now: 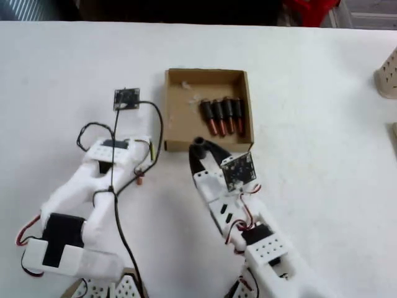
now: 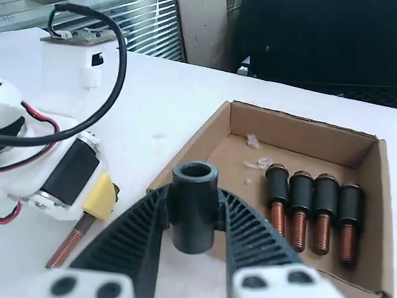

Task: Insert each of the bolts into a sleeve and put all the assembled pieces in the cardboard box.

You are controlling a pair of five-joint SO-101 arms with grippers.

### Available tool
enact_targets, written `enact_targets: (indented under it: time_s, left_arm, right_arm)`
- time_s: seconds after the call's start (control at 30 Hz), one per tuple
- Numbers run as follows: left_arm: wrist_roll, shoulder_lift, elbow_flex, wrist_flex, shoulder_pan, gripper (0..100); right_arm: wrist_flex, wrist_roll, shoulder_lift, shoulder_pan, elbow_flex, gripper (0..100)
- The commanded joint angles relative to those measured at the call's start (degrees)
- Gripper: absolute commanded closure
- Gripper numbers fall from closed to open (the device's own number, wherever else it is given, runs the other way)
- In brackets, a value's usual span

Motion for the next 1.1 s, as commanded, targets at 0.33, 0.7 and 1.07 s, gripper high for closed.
enact_targets:
  time_s: [0.33,0.7,1.07]
  left_arm:
    - [-0.4,-3.2,-0.1,-4.1,-0.7,98]
    - [-0.5,-3.6,-0.2,-4.2,-0.2,98]
    - [-0.8,-3.7,6.8,-22.5,0.7,98]
  right_arm:
    - [-41.6,-0.4,35.3,-5.0,-2.4,98.2]
    - [-72.7,-0.4,67.2,-5.6,-7.4,98.2]
    - [-75.7,-0.3,73.3,-8.3,-9.0,98.2]
